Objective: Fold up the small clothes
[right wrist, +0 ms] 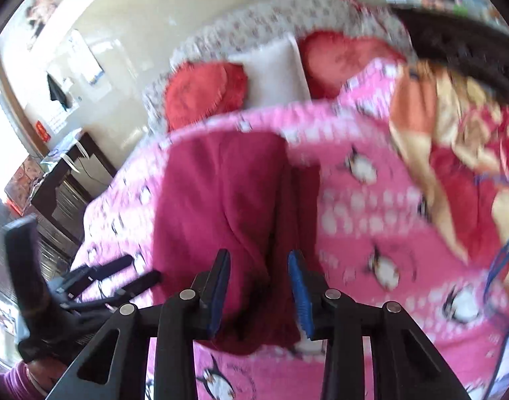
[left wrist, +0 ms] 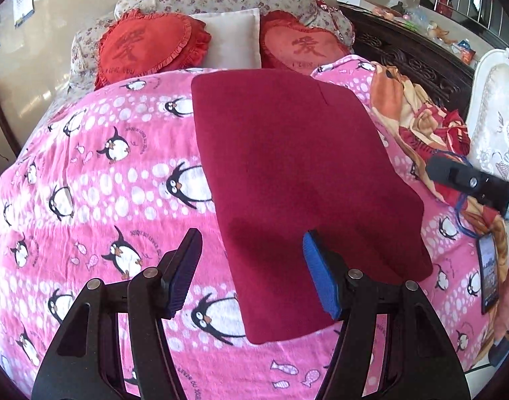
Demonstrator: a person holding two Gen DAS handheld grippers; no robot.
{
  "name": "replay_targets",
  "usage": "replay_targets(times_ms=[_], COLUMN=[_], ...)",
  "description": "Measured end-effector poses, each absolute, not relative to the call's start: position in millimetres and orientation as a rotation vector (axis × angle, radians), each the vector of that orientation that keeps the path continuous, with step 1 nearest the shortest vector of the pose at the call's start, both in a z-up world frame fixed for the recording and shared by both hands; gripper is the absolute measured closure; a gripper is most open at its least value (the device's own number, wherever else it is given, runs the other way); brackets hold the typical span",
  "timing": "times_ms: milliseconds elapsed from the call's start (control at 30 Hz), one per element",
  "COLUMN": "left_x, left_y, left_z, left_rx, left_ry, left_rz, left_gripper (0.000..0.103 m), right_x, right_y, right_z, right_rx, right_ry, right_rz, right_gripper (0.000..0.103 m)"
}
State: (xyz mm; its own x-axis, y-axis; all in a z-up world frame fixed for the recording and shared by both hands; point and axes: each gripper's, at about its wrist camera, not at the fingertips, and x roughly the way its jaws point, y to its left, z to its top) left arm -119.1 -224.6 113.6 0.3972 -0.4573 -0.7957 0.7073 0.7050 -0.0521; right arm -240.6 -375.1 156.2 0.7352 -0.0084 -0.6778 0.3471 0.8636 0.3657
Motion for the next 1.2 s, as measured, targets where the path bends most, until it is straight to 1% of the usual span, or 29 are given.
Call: replay_targets(times_ms=[167,300,433,633,667,700,733,833,1067,1133,1200], left_x=[-103,-86,-78,-79,-80,-81,-80,-79,-78,-78,-77], left_y=[-229,-237,-249,-265,-266,-267,-267,-266,-262,-261,-258], left_z=[117,110,99,90,89,89,89,89,88,89,90], left_rx=[0.326,0.318,0.329,0.356,0.361,0.364,0.365,0.353,0.315,0.305,0.285], left_ry=[0.848,0.867,0.885,0.873,0.869,0.868,0.871,0.875,0.89,0.899,0.918], left_rz=[-0.669,-0.642,-0.655,-0.669,-0.667,-0.666,-0.667,-0.662,-0.662,-0.663,-0.679], left_gripper=[0.04,0.04,0.04,0.038,0.038,0.038,0.038,0.038,0.038,0.038,0.038], right_x=[-201,-168,-155,-162,-164,-164,-166,-176,-210,-212,-210], right_y=[-367,-374,-389,-401,-403,-404,-409,-420,-404,-396,-386], right_z=[159,141,120,101,100,100,98,100,128,125,109], right_rx=[0.439,0.406,0.335,0.348,0.357,0.362,0.393,0.495,0.501,0.505,0.468], right_ry=[0.72,0.763,0.819,0.802,0.799,0.804,0.814,0.803,0.735,0.752,0.813], right_rz=[-0.145,-0.155,-0.237,-0.27,-0.272,-0.28,-0.281,-0.274,-0.241,-0.22,-0.207], right_gripper=[0.067,0.067,0.067,0.067,0.066,0.056,0.053,0.053,0.053,0.053,0.053])
